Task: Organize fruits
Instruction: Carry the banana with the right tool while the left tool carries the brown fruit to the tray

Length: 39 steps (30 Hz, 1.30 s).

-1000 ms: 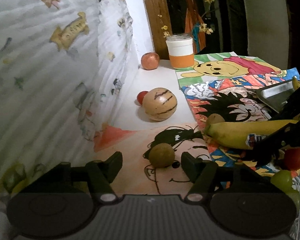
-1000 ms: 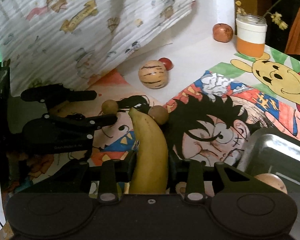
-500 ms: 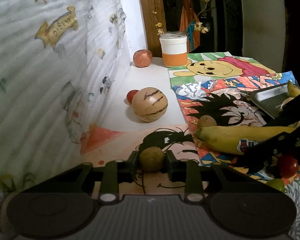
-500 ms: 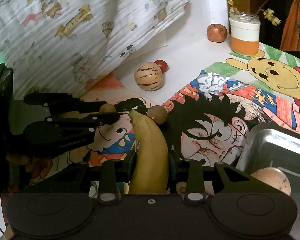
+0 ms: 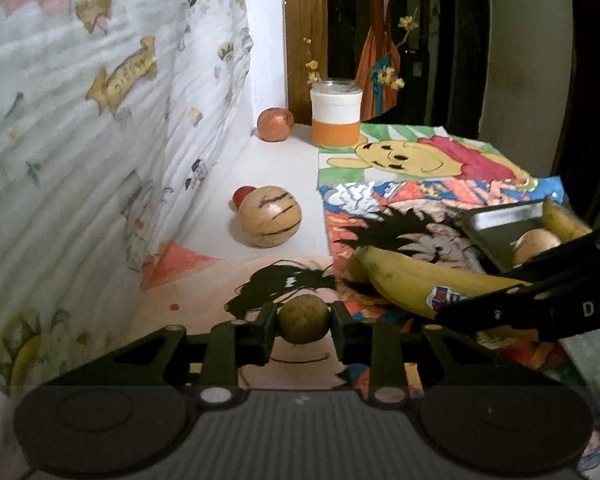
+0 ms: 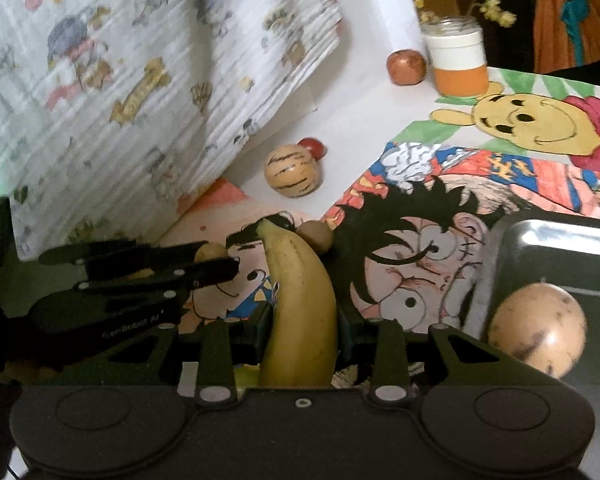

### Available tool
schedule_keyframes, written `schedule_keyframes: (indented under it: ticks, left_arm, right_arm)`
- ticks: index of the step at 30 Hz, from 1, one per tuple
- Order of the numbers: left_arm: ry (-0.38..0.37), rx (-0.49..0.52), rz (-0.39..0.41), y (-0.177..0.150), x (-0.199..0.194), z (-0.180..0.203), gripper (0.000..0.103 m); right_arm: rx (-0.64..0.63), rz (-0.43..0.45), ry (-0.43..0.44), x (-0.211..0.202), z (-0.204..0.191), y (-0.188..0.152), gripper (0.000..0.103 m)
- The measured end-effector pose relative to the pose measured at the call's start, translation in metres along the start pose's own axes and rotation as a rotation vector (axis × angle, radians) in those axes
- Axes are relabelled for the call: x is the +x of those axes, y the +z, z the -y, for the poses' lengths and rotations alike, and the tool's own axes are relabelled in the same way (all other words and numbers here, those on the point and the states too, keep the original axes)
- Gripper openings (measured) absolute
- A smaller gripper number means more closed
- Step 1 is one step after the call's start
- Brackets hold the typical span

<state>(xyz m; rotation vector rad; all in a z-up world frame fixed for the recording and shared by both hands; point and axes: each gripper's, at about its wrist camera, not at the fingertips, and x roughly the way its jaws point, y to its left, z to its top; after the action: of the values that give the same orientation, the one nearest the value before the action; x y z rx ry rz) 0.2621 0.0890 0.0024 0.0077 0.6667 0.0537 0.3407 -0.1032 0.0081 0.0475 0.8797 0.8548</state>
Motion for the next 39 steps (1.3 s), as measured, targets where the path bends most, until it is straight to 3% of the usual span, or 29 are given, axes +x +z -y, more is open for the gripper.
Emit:
schedule_keyframes:
  ticks: [10,20,29,39]
  left_arm:
    - [-0.071,0.016,0.079,0.010,-0.029,0.043,0.032]
    - [-0.185,0.065,0.075,0.017,-0.024,0.113,0.032]
    - [-0.248,0.147,0.040,0.010,-0.008,0.166,0.032]
    - [-0.223,0.191,0.006,0.000,0.013,0.185,0.032]
  right_arm:
    - [0.006,0.125,-0.074,-0.073,0.017,-0.013,0.037]
    - [0.034,0.224,-0.273,-0.141,0.065,-0.038,0.037]
    - [0.051,0.263,-0.414,-0.158,0.103,-0.059,0.036]
    - [0.055,0.268,-0.462,-0.140,0.123,-0.051,0.036]
